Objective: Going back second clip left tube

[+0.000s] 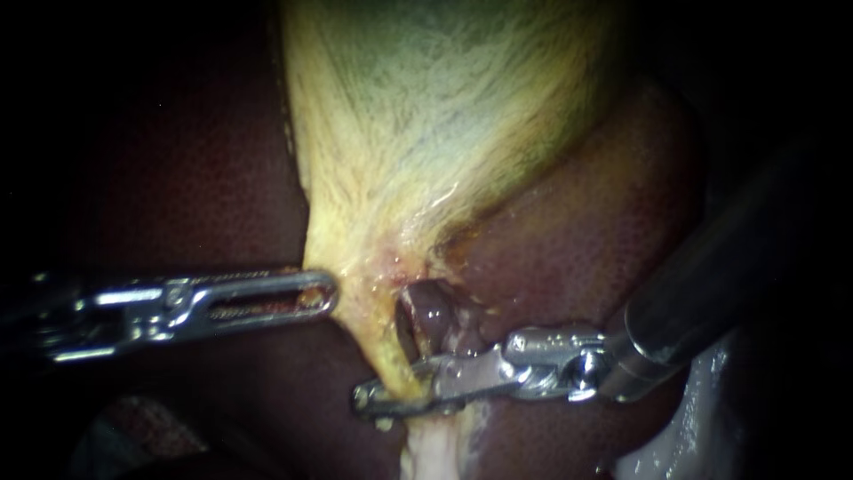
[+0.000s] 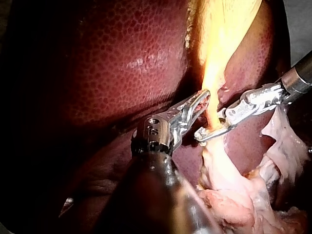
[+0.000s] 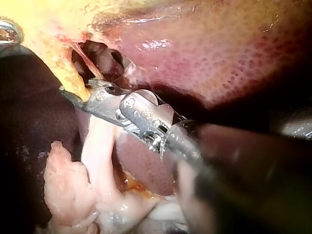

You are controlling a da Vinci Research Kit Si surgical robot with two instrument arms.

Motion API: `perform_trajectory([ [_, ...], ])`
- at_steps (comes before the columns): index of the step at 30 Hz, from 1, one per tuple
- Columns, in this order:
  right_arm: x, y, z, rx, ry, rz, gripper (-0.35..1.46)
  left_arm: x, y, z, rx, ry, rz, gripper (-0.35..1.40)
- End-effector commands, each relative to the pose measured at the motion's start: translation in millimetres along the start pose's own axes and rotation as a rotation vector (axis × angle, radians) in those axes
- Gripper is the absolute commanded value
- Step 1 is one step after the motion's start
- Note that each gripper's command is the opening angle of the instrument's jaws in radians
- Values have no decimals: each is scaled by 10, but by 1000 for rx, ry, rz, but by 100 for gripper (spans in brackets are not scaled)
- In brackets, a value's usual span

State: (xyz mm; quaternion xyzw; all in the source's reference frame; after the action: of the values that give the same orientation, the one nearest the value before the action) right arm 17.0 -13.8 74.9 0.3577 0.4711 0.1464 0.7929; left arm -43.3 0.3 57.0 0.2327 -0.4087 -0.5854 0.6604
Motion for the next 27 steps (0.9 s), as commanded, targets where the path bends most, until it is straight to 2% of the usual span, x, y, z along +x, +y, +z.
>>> perform_trajectory([
  [1,0,0,0,-1,-3,0,-35,0,0,0,0,0,0,-35],
  [10,2,-1,0,-2,-5,1,-35,0,0,0,0,0,0,-35],
  [13,3,-1,1,2,9,0,14,0,0,0,0,0,0,-35],
  [16,4,-1,2,10,36,-56,40,0,0,0,0,0,0,-35],
  [20,6,1,3,14,61,-128,50,0,0,-1,0,0,0,-35],
  [27,12,10,-3,10,76,-284,59,0,0,-1,0,0,0,-35],
])
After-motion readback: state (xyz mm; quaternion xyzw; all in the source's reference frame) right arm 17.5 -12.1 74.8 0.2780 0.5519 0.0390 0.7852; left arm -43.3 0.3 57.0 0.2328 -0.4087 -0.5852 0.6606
